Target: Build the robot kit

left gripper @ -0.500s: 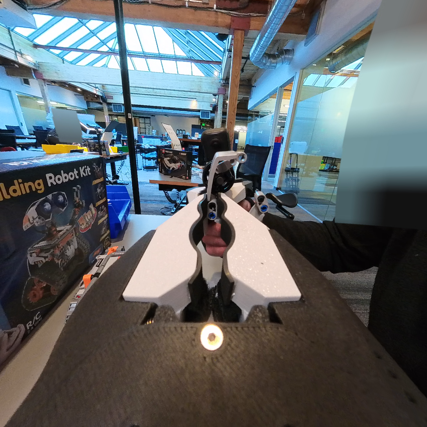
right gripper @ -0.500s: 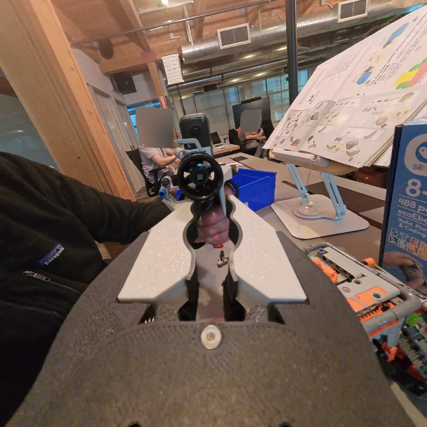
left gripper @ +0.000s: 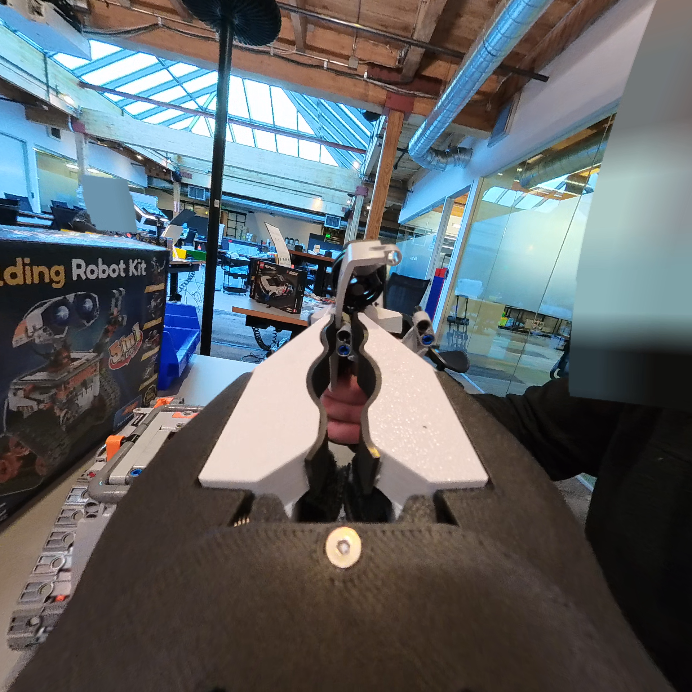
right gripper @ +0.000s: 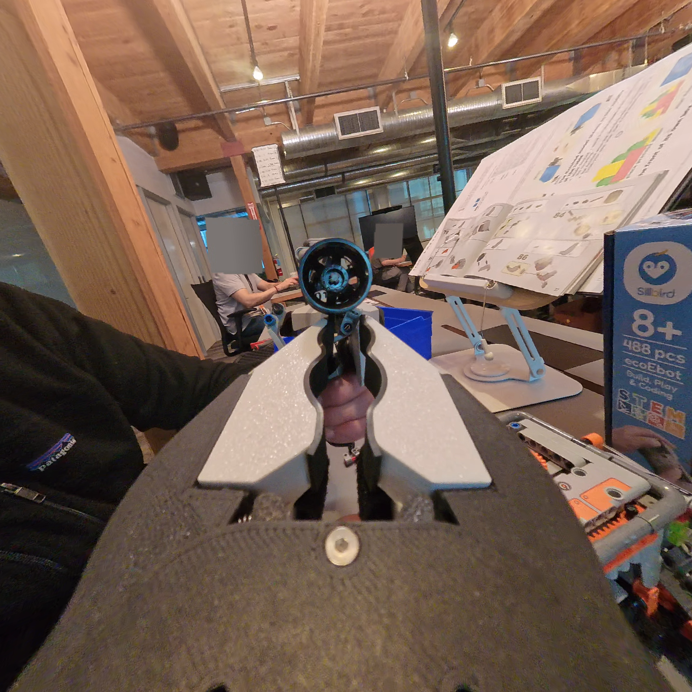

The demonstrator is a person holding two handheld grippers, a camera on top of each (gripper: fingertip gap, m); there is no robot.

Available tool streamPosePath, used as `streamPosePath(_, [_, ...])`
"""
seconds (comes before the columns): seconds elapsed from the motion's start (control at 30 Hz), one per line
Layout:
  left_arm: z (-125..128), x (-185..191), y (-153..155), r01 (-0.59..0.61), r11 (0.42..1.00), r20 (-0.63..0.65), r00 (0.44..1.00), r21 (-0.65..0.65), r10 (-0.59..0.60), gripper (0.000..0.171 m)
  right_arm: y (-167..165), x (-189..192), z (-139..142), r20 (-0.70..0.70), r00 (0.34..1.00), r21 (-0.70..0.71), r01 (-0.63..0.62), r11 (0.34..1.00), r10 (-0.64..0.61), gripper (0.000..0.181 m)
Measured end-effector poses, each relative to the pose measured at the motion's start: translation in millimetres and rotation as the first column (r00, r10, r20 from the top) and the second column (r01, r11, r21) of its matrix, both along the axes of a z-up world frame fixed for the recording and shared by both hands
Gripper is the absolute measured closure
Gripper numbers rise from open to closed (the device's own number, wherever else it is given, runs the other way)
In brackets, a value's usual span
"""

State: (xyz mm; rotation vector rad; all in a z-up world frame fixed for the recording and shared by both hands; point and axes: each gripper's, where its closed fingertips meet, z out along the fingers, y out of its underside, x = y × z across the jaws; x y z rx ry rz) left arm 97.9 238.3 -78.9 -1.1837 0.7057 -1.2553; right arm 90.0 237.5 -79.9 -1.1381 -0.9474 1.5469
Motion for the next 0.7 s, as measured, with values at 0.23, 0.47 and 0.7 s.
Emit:
streamPosePath(0.23, [0, -2, 2, -0.003, 1.000, -0.024, 1.000, -0.023, 0.002, 0.167, -2, 8, 7, 0.025, 0.998, 0.101, 0.054, 0.993, -0.057, 0.177])
streamPosePath(0.47, [-1, -2, -2, 0.030, 0.999, -0.126, 0.992, 0.012, -0.029, 0.167, 6, 16, 3, 0.097, 0.990, 0.157, 0.082, 0.984, -0.098, 0.176])
streamPosePath(0.7, [-9, -12, 9, -0.084, 0.994, -0.328, 0.939, 0.073, 0.104, 0.167, 20, 16, -18, 0.282, 0.902, 0.371, 0.210, 0.904, -0.326, 0.176])
